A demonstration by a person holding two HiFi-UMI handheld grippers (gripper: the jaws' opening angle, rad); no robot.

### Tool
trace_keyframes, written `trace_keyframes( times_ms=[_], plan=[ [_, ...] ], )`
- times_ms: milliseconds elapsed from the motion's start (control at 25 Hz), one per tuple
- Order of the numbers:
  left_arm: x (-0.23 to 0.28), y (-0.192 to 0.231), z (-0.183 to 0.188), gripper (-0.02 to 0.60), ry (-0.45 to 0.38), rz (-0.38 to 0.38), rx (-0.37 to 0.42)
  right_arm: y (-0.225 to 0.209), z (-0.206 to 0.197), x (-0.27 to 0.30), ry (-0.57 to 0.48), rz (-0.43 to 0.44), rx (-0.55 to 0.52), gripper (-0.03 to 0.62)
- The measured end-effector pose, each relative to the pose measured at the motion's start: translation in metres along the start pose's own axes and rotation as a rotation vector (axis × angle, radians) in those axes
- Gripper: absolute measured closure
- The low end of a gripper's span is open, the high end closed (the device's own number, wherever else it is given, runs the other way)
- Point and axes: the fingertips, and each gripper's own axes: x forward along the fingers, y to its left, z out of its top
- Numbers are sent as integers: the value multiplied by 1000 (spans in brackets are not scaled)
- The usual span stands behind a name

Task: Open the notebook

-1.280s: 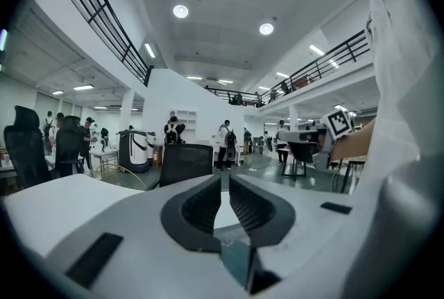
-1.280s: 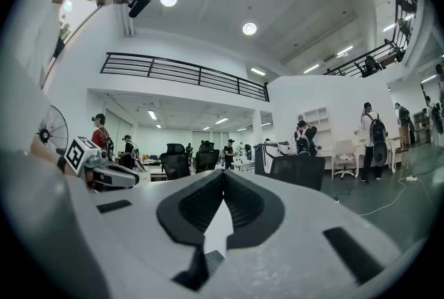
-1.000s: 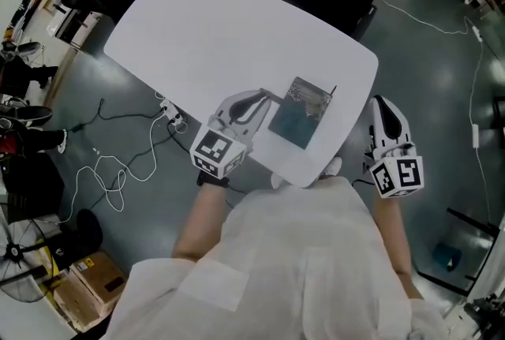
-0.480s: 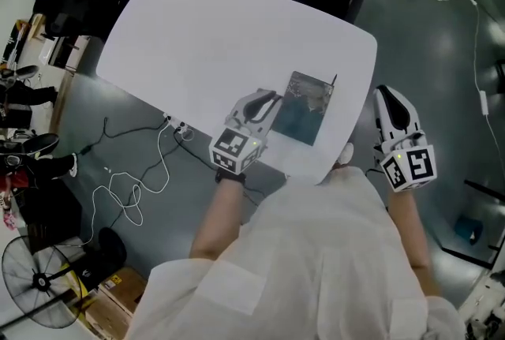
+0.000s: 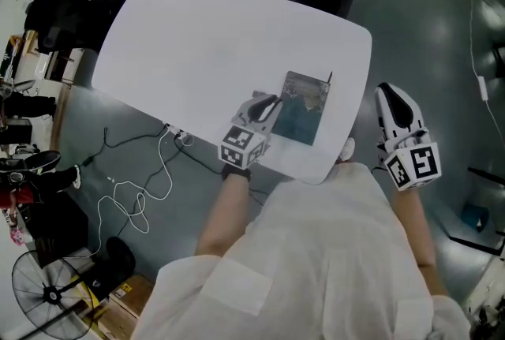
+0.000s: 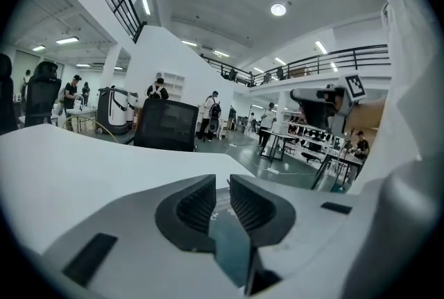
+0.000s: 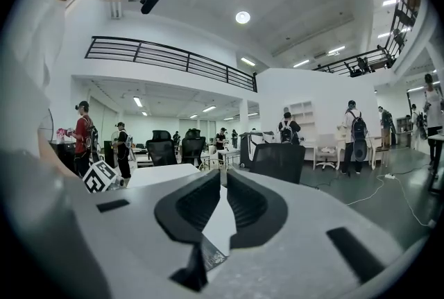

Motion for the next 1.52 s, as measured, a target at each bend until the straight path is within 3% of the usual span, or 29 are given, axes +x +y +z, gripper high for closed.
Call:
trace_keyframes(
  times_ms=[160, 1120, 1520],
  plan=[
    [9, 5, -21, 543, 58, -1, -25, -3, -3, 0, 7, -7, 2, 560],
    [38, 15, -102, 391, 336, -10, -213, -1, -3, 3, 28, 13, -30, 556],
    [42, 11, -113, 379, 379, -22, -250, 3, -2, 2, 30, 16, -36, 556]
  ],
)
